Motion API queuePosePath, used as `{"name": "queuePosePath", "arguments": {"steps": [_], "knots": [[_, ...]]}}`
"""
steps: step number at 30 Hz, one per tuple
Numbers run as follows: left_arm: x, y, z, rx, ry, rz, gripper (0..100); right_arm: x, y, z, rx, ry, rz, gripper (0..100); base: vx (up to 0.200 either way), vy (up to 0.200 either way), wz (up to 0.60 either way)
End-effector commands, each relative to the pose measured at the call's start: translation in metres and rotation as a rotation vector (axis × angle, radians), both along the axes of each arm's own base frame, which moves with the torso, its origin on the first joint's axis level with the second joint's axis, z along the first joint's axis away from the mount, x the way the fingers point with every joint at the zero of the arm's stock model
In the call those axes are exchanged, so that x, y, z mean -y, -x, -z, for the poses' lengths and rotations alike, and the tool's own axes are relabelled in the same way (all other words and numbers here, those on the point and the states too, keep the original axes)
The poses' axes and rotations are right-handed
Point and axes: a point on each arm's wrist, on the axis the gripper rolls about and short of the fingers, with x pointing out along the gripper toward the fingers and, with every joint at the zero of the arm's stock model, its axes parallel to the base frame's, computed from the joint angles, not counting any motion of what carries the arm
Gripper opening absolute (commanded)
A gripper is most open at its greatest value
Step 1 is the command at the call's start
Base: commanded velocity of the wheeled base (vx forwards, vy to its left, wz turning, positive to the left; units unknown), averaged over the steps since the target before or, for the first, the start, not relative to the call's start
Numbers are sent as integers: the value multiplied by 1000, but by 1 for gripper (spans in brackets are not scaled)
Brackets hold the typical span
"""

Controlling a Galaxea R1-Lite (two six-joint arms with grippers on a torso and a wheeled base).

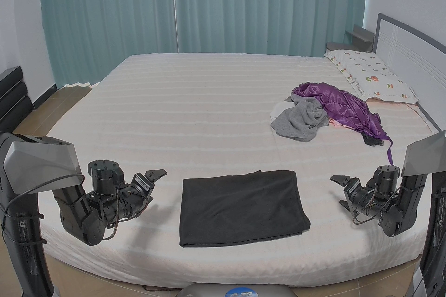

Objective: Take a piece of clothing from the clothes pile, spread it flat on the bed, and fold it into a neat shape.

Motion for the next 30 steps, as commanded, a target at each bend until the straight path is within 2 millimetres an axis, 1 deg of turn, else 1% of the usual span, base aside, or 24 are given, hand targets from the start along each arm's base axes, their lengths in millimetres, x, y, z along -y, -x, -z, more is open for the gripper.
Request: {"name": "queuePosePath", "arguments": {"steps": [1,5,9,11,12,13,14,15,16,20,21,22,25,26,30], "knots": [[1,-1,0,3,1,1,100,0,0,2,-5,1,-3,100,0,0,0],[2,-3,1,7,-1,-2,100,0,0,2,-5,1,-3,100,0,0,0],[3,-4,0,14,-8,-7,100,-4,0,2,-4,4,-15,100,200,0,0],[8,-3,0,15,-7,8,100,-11,1,1,-2,11,-38,100,200,0,0],[8,-4,0,15,-7,8,100,-11,2,1,-2,11,-39,100,0,0,0],[11,-3,1,16,-11,21,100,-16,3,0,2,15,-56,100,0,0,0],[14,-7,3,22,-30,35,100,-20,3,-2,13,19,-71,100,0,0,0],[14,-7,3,25,-32,37,100,-20,3,-2,13,19,-71,100,0,0,0],[16,-12,7,39,-76,60,100,-25,4,-3,23,26,-92,100,0,0,0],[23,-25,15,65,-165,111,100,-35,5,1,23,57,-138,100,0,0,0],[23,-25,15,65,-165,111,100,-35,5,1,23,57,-138,100,0,0,0],[31,-31,23,46,-187,132,100,-38,5,5,20,76,-154,100,0,0,0],[38,-41,30,29,-223,100,100,-42,4,9,21,99,-174,100,0,0,0],[43,-44,33,24,-238,94,100,-43,4,9,24,107,-182,100,0,0,0],[51,-46,38,15,-298,100,100,-51,-3,9,57,145,-219,100,0,0,0]]}}
